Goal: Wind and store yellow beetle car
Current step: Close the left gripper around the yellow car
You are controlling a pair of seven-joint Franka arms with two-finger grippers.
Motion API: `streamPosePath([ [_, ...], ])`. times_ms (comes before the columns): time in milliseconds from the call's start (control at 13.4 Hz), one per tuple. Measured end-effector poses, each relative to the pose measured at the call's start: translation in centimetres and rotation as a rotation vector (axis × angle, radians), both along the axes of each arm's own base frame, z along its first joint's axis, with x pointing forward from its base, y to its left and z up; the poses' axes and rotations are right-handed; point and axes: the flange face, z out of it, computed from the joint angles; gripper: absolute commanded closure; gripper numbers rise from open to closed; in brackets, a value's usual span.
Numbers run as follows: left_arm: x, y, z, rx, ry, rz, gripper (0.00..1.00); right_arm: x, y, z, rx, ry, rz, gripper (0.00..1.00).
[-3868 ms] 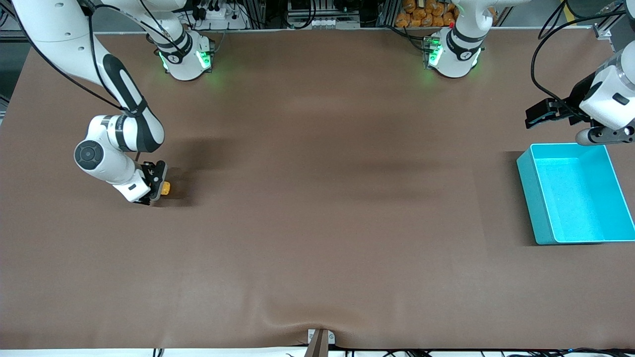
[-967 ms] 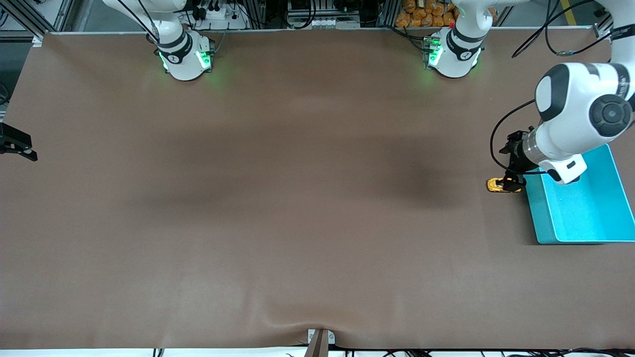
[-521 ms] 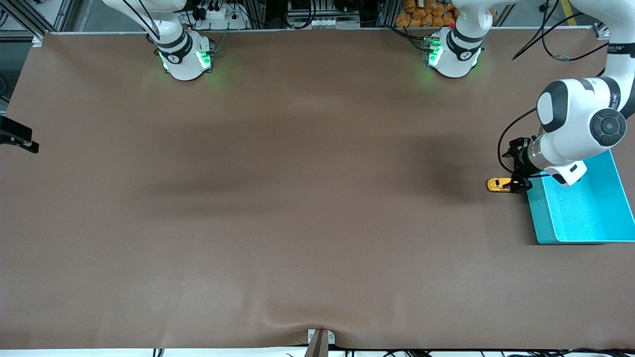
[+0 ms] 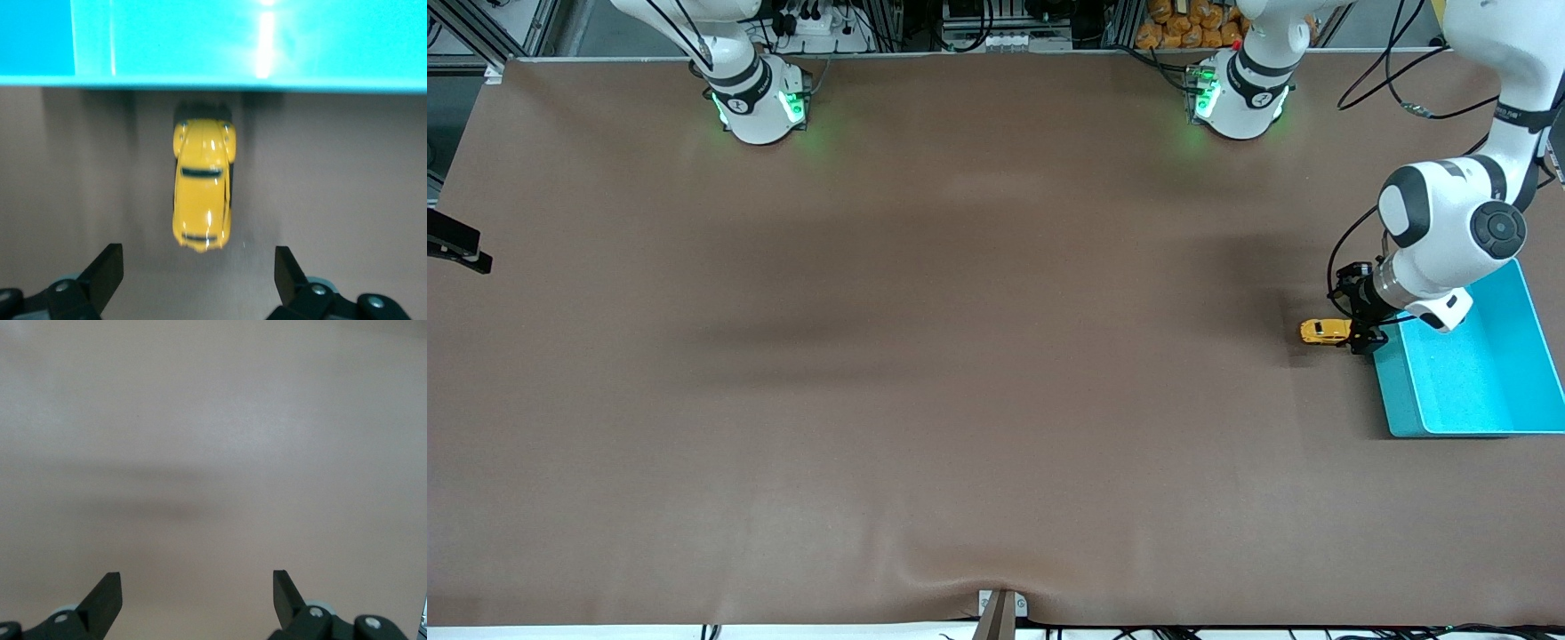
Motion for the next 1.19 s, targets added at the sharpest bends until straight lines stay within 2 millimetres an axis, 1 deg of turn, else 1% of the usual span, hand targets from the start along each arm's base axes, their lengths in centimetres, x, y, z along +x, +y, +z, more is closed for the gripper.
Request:
streamPosePath([
  [149,-0.2,0.5,-1.9,-0.006,0.006,0.012,0.0,0.0,-0.1,0.3,-0.002,-0.015,-0.005,0.0],
  [298,-0.3,0.5,-3.7,-0.011,0.008,0.014,0.0,0.1,-0.2,0.5,-0.004,-0.03,-0.022,0.0],
  [372,-0.4,0.4,-4.4,-0.013,0.01,0.014,0.0,0.1,-0.2,0.6,-0.005,-0.036,-0.046,0.0],
  [521,-0.4,0.4,-5.2,-0.015,0.009,0.016,0.0,0.2,-0.4,1.2,-0.007,-0.071,-0.09,0.0],
  [595,-0.4,0.5,-5.4,-0.015,0.004,0.019,0.48,0.2,-0.6,1.5,-0.007,-0.086,-0.103,0.0],
  [669,-0.4,0.7,-5.5,-0.014,-0.003,0.029,0.84,0.0,-0.8,1.8,-0.006,-0.093,-0.108,0.0],
  [744,-0.3,1.0,-5.5,-0.012,-0.016,0.047,1.0,-0.2,-0.8,1.9,-0.005,-0.099,-0.112,0.0],
  [967,-0.1,1.8,-5.4,-0.009,-0.036,0.087,1.0,-1.2,-0.9,1.9,0.0,-0.125,-0.123,0.0],
  [1190,0.6,1.6,-4.6,-0.008,-0.058,0.114,1.0,-2.1,-0.4,2.1,0.003,-0.131,-0.131,0.0],
])
